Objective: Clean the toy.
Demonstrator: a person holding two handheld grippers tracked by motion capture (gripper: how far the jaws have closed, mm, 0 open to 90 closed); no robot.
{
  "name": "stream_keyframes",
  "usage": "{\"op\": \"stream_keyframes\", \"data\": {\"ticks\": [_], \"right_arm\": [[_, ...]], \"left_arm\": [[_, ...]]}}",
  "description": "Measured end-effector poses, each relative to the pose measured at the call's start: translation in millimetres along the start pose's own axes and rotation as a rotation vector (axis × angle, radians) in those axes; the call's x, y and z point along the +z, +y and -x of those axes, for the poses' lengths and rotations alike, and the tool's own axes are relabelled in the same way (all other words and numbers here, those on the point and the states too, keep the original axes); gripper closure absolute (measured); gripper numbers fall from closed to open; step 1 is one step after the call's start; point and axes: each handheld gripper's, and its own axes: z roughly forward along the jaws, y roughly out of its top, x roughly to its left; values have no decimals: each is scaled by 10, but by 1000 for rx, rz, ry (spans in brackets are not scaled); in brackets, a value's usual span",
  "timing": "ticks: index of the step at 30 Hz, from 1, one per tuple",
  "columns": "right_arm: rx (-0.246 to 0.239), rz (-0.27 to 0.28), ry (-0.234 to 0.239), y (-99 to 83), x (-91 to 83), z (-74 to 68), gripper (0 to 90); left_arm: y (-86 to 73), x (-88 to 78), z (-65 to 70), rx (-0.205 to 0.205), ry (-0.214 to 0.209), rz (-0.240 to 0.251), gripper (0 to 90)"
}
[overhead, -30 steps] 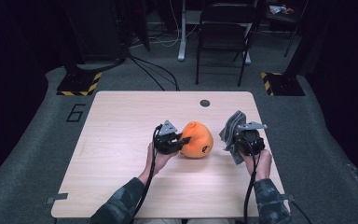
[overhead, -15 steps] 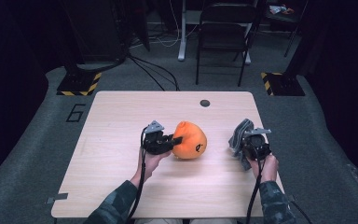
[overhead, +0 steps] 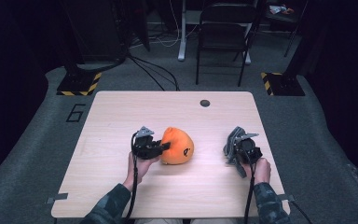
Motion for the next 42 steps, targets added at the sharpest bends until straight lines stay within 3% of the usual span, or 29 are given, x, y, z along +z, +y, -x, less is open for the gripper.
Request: {"op": "stream_keyframes", "data": {"ticks": [2, 4, 6, 7, 8, 9, 13, 17, 23, 30, 38, 42], "right_arm": [[1, -5, -11, -13, 37, 16, 675], [32, -17, -7, -19, 32, 31, 585], [37, -6, -8, -23, 26, 47, 567], [51, 1, -12, -30, -17, 73, 423], [56, 6, -5, -33, -35, 79, 405], [69, 16, 4, -35, -65, 90, 355], [85, 57, 18, -30, -129, 133, 238], [100, 72, 44, -39, -164, 156, 159], [136, 113, 85, -103, -287, 200, 124], [138, 147, 109, -156, -412, 219, 92], [134, 152, 128, -229, -498, 202, 80], [133, 151, 135, -285, -542, 205, 78]], "left_arm": [[0, 0, -20, 5, 28, -5, 676], [3, 12, -26, 18, 37, -16, 660], [8, 19, -19, 36, 61, -20, 631], [19, 30, -14, 57, 81, -31, 614], [19, 30, -14, 57, 81, -31, 591], [27, 39, -12, 77, 116, -38, 555], [51, 51, -29, 99, 162, -45, 474], [90, 27, -46, 142, 249, -41, 396], [98, 13, -108, 146, 272, -42, 304], [113, -78, -128, 126, 271, -24, 173], [53, -319, -126, 127, 251, 7, 156], [-6, -496, -115, 142, 260, 27, 149]]}}
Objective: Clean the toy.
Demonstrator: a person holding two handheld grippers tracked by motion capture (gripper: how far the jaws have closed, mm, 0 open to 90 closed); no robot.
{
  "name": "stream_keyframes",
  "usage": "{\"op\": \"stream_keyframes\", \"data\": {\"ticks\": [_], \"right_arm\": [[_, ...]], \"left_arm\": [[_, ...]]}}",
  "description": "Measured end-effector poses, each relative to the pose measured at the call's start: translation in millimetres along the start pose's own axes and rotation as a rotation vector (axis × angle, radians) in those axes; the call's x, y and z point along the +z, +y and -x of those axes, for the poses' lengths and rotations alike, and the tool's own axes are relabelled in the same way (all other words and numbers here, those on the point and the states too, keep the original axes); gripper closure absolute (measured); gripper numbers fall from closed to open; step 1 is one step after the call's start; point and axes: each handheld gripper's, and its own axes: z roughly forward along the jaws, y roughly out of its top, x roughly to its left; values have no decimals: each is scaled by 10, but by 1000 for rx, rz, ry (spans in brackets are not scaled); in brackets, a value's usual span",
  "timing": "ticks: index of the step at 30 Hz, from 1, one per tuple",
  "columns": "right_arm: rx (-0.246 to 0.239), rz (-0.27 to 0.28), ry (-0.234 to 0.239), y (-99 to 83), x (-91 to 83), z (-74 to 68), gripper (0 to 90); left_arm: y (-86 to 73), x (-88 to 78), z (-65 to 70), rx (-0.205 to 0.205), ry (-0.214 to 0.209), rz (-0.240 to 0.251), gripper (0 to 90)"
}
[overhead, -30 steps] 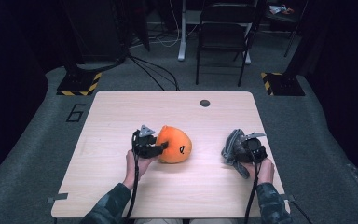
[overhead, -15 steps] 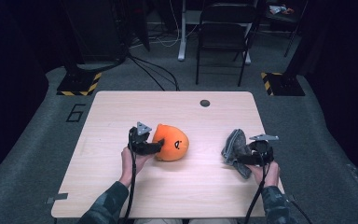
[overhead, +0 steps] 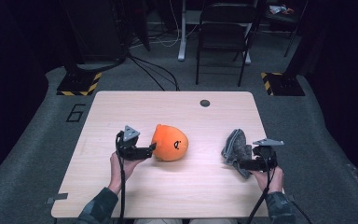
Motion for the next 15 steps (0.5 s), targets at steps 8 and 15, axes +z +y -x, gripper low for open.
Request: {"op": "stream_keyframes", "data": {"ticks": [8, 15], "right_arm": [[23, -21, 9, -170, -7, 76, 70], [24, -53, -13, -380, 137, 134, 58]], "left_arm": [[-373, -208, -236, 10, 65, -52, 122], [-736, -158, -506, -2, 115, -145, 118]]}}
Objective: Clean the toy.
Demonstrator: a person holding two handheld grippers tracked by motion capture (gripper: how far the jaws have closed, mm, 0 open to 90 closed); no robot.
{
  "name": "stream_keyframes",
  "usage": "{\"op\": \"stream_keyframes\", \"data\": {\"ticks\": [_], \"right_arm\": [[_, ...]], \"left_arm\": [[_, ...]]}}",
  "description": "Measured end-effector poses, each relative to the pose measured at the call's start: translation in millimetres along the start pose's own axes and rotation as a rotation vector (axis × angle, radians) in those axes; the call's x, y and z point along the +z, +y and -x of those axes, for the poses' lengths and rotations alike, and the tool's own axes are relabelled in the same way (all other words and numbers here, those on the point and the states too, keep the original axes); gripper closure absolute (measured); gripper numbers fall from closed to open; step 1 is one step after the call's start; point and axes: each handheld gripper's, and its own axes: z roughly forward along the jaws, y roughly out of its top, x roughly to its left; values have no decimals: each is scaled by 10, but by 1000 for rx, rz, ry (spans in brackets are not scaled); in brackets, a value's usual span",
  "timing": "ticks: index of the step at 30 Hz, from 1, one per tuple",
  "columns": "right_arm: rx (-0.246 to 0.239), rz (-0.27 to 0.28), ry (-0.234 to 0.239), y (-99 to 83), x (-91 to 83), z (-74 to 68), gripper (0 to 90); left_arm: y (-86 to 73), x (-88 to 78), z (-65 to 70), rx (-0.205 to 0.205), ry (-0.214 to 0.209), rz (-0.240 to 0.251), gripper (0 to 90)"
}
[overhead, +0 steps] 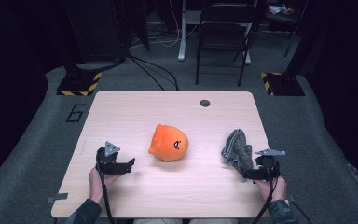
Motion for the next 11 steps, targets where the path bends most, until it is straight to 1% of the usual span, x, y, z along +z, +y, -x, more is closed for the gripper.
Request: {"op": "stream_keyframes", "data": {"ticks": [1, 2, 3, 4, 5, 6, 7, 8, 9, 10, 11], "right_arm": [[4, -14, -2, -22, 22, 1, 52], [4, -18, -2, -40, 41, 2, 52], [-1, -18, -3, -57, 59, 6, 52], [-11, -19, -6, -71, 77, 10, 51], [-4, -28, -9, -84, 85, 2, 48], [-14, -29, -11, -96, 101, 9, 47], [-8, -42, -14, -108, 110, 6, 43], [-23, -37, -17, -117, 128, 24, 41], [-19, -39, -21, -126, 133, 28, 40], [-20, -43, -27, -133, 138, 31, 39], [-27, -43, -26, -138, 149, 45, 37]], "left_arm": [[-26, 19, -36, -5, 7, -11, 118], [-50, 36, -70, -5, 17, -12, 118], [-71, 56, -101, -2, 24, -20, 118], [-90, 80, -133, -5, 27, -39, 118], [-116, 113, -164, -10, 30, -35, 117], [-140, 135, -192, -15, 40, -46, 117], [-159, 153, -225, -11, 44, -65, 117], [-179, 168, -250, -12, 47, -74, 115], [-200, 180, -276, -26, 41, -58, 99], [-209, 183, -302, -42, 42, -51, 88], [-211, 179, -316, -46, 48, -54, 88]]}}
